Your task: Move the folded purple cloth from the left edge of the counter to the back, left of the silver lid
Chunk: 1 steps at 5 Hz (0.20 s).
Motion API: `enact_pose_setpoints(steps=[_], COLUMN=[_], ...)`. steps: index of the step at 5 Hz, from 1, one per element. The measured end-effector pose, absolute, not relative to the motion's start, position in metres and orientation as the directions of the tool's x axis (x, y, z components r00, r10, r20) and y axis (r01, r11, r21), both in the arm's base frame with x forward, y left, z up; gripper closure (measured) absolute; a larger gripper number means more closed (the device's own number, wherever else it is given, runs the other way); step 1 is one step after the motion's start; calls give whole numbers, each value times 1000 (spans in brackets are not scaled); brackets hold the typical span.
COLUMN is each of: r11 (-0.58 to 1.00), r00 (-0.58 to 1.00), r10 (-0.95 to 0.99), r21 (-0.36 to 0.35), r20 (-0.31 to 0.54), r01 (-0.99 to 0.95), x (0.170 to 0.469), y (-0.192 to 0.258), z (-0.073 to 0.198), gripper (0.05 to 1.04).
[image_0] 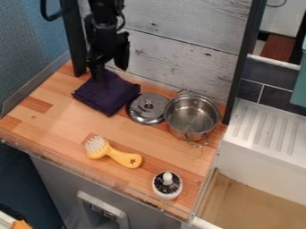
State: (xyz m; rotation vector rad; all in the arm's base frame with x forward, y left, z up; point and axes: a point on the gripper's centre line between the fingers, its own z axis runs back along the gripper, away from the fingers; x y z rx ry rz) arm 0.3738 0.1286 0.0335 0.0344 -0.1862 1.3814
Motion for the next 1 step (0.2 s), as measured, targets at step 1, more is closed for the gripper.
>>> enact_pose_setpoints(steps=[1], r11=[189], r00=[178], r10=[969], r21=[-49], r20=[170], r01=[-981], x=[362], y=[129], z=[35], gripper=[84])
